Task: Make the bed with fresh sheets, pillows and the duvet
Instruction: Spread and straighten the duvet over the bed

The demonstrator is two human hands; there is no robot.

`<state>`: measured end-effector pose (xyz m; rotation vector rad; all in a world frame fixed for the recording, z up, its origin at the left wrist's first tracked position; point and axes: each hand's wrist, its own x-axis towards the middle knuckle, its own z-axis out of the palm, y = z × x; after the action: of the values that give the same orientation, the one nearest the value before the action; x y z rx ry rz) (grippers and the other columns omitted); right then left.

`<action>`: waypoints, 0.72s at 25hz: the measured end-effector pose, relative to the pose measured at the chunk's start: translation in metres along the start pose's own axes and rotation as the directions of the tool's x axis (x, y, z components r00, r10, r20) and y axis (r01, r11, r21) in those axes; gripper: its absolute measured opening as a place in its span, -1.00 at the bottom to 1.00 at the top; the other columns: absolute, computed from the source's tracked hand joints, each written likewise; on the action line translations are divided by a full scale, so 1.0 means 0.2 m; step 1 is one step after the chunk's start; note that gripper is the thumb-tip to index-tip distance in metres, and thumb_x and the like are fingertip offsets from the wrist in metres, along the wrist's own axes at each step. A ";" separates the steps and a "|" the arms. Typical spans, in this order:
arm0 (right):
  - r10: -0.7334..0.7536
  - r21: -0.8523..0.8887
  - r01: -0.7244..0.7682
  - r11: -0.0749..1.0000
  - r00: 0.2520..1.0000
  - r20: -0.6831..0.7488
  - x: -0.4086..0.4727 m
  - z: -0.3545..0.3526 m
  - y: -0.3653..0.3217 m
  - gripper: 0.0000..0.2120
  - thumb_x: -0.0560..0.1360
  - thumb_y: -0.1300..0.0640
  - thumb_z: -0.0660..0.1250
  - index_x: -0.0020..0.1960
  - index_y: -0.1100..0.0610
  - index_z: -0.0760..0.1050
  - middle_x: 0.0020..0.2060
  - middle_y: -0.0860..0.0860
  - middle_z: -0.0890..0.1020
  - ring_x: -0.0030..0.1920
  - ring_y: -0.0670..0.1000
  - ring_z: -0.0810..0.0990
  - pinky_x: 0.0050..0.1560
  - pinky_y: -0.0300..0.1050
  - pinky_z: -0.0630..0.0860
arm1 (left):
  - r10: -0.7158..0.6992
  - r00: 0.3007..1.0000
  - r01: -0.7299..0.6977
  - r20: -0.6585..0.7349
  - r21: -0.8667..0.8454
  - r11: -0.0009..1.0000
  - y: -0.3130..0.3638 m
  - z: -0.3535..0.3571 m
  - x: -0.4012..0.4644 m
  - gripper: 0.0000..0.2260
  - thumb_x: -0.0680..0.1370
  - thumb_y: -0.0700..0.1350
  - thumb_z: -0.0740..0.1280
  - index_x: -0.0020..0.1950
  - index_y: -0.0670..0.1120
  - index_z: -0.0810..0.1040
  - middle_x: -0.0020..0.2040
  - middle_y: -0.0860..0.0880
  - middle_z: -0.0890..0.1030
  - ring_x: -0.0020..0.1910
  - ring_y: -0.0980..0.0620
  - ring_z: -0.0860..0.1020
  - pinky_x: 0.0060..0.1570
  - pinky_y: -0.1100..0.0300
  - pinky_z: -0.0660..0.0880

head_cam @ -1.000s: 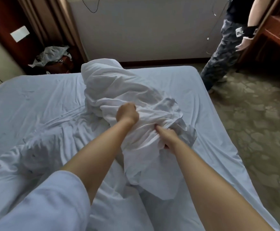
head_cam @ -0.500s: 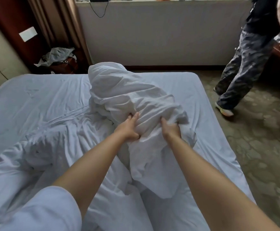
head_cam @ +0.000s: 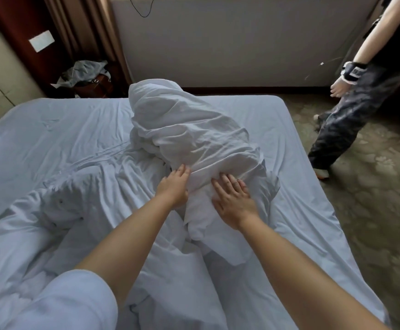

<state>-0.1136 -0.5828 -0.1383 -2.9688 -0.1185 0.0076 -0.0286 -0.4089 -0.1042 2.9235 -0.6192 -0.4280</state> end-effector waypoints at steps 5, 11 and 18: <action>-0.348 -0.304 0.383 0.872 0.923 0.164 0.03 0.03 -0.08 -0.33 0.45 0.11 0.24 0.53 0.01 0.13 0.54 0.10 0.05 0.53 0.16 0.02 0.49 0.09 -0.08 | -0.074 0.994 0.076 0.082 -0.023 0.997 -0.06 0.06 -0.14 -0.37 0.55 -0.26 0.11 0.57 -0.15 -0.10 0.58 -0.06 -0.08 0.52 -0.07 0.12 0.43 0.05 0.18; -0.269 -0.259 0.216 0.941 0.944 -0.191 0.21 -0.05 -0.12 -0.90 0.20 0.23 0.24 -0.39 0.14 0.54 -0.50 0.09 0.58 -0.50 0.07 0.58 -0.37 -0.18 0.47 | -0.151 0.967 0.160 0.207 -0.027 0.987 -0.11 0.11 -0.16 -0.36 0.58 -0.18 0.15 0.57 -0.15 -0.12 0.58 -0.07 -0.06 0.50 -0.11 0.16 0.44 0.03 0.18; 0.320 -0.309 -0.341 0.888 0.940 -0.118 0.37 -0.55 0.29 -0.44 0.49 0.02 0.32 0.45 0.04 0.24 0.45 0.15 0.23 0.46 0.17 0.15 0.43 0.09 0.04 | -0.036 0.995 0.045 0.098 -0.082 0.996 0.13 -0.04 -0.06 -0.31 0.57 -0.01 0.22 0.57 0.05 -0.11 0.58 0.02 -0.01 0.51 -0.01 0.14 0.48 -0.11 0.02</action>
<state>-0.0345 -0.6533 -0.0387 -3.2720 0.4409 -0.0706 -0.0469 -0.4265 -0.0899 2.8531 -0.5403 -0.5884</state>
